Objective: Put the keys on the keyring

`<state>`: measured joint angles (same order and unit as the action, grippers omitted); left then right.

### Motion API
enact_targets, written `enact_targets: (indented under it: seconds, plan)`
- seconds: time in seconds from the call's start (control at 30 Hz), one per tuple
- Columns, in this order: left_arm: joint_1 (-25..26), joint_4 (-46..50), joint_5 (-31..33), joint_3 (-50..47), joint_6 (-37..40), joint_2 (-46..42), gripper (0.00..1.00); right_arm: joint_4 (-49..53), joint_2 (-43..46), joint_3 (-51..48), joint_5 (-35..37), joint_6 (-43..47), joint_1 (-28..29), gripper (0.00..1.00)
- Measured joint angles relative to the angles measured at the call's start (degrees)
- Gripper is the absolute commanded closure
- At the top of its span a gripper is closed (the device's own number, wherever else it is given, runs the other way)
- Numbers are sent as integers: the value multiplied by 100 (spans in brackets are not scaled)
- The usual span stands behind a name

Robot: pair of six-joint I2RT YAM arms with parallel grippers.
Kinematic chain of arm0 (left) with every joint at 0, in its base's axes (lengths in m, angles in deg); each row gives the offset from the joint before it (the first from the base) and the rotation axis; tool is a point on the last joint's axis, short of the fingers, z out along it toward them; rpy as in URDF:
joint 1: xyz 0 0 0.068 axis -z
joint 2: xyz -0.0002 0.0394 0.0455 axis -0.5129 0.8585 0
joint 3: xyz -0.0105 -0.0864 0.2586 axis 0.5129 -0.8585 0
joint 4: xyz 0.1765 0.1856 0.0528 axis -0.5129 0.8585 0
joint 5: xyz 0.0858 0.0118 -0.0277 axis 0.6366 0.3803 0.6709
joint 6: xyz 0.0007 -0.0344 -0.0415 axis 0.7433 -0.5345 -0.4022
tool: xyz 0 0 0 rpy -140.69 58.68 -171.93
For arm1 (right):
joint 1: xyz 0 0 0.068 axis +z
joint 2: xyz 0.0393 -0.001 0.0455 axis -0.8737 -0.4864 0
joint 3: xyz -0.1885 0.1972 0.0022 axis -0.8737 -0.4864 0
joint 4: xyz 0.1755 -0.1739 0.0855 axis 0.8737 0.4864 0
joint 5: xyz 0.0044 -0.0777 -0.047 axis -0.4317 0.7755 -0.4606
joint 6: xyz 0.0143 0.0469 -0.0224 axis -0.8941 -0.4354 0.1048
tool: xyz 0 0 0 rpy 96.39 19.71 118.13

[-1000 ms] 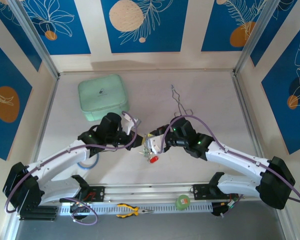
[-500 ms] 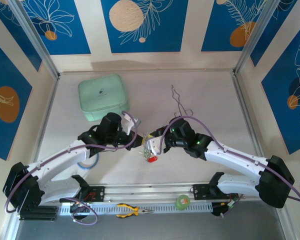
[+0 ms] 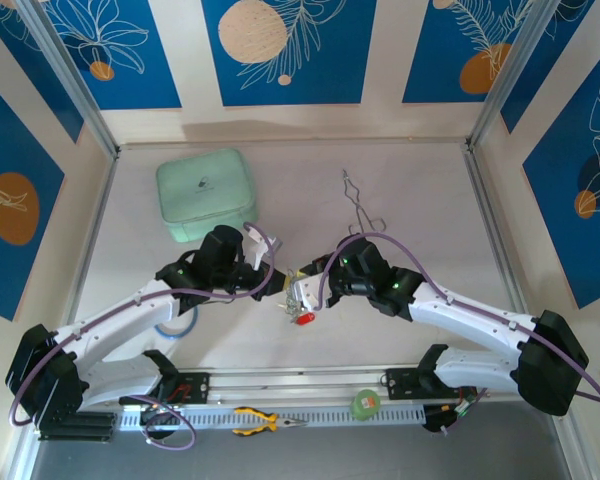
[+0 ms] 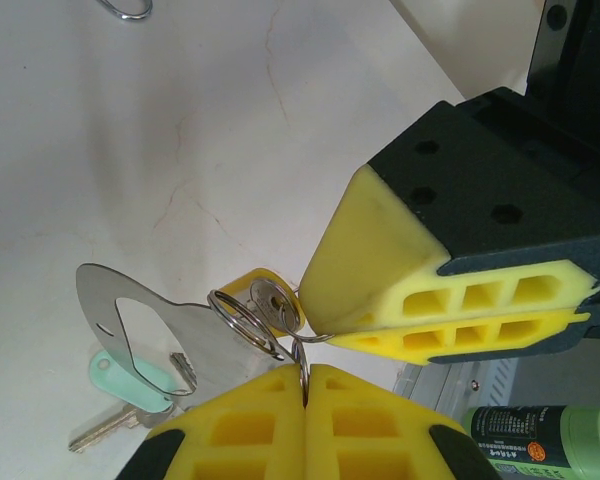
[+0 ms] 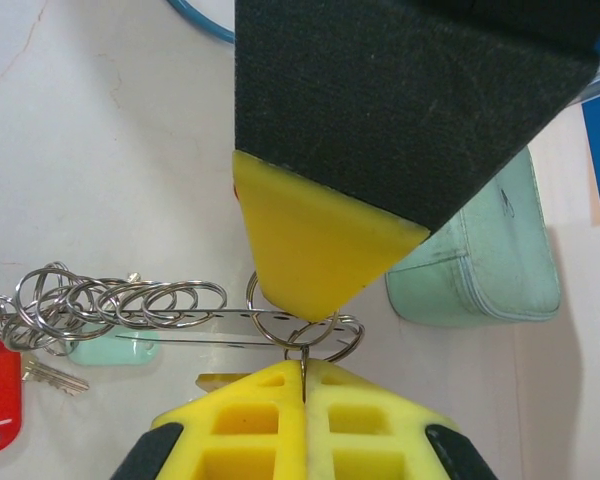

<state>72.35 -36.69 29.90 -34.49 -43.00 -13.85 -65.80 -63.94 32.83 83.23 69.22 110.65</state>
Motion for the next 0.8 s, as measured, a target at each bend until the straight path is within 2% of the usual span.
enact_targets:
  seconds: [0.57,0.8]
  plan:
    - [-2,-133,48,0,-39,37,100,173,-2,81,-260,-4,103,100]
    - [-2,-201,94,0,-85,35,100,59,-94,76,94,-70,144,100]
